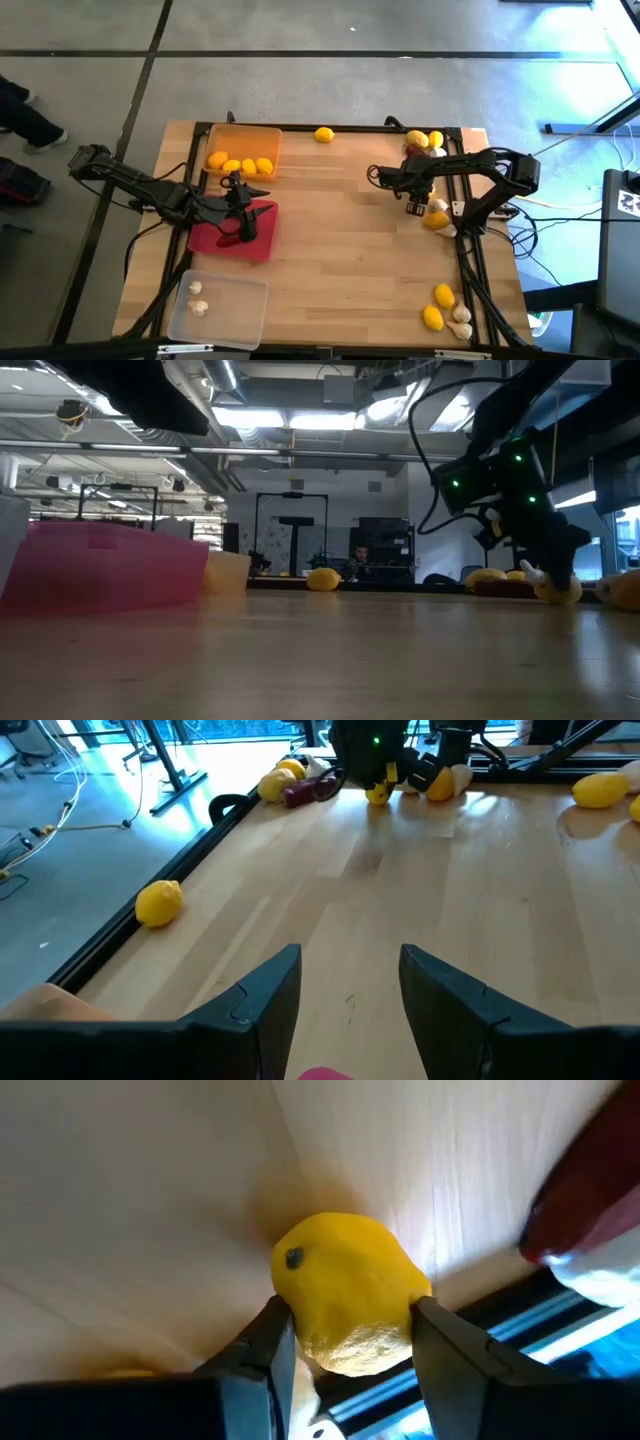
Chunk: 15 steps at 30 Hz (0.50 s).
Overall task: Sort produce into baskets
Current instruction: Put the lemon into the yellow bin
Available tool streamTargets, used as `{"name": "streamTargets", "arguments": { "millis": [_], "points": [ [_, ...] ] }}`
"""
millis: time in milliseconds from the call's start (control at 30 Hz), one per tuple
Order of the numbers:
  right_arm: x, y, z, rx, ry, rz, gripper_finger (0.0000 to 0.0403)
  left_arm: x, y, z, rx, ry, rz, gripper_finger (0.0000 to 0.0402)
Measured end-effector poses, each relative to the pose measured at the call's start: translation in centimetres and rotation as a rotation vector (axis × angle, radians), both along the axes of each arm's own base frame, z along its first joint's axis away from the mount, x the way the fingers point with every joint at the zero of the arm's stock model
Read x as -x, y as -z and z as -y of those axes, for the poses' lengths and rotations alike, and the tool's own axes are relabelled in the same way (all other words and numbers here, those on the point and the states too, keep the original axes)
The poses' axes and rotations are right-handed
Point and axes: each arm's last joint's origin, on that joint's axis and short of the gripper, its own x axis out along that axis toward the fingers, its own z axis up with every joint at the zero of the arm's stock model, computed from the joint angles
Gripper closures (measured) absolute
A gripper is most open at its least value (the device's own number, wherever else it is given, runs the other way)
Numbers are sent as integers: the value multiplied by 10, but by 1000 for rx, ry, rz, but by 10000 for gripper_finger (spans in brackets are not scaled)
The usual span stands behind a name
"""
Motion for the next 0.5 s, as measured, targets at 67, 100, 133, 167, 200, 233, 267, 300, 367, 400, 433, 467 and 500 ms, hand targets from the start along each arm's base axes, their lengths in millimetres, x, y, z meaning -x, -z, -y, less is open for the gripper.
{"name": "streamTargets", "arguments": {
  "millis": [67,100,133,167,200,233,267,300,367,400,433,467,500],
  "points": [
    [-5,-4,1,-9,9,33,257,0,0,0,19,-8,9,235],
    [-7,-6,2,-11,12,48,257,0,0,0,31,-14,15,235],
    [-10,-8,2,-15,15,63,255,0,0,0,35,-17,17,235],
    [-12,-10,3,-17,16,83,253,0,0,-1,37,-21,18,235],
    [-15,-12,4,-17,18,106,251,0,0,-2,38,-27,18,235],
    [-18,-13,5,-18,20,129,249,-1,0,-3,42,-34,20,235],
    [-21,-15,5,-23,22,153,249,-1,0,-4,46,-43,22,235],
    [-24,-16,6,-30,21,174,248,-1,0,-5,47,-50,23,235],
    [-29,-18,7,-43,24,220,248,-2,0,-8,47,-65,23,235],
    [-32,-20,7,-49,25,247,248,-2,0,-10,42,-73,21,235],
    [-34,-21,8,-54,26,273,247,-2,0,-12,33,-82,17,235],
    [-37,-22,8,-56,26,293,247,-3,0,-15,29,-95,16,235],
    [-38,-23,9,-58,26,310,247,-4,0,-18,26,-108,17,235]
  ]
}}
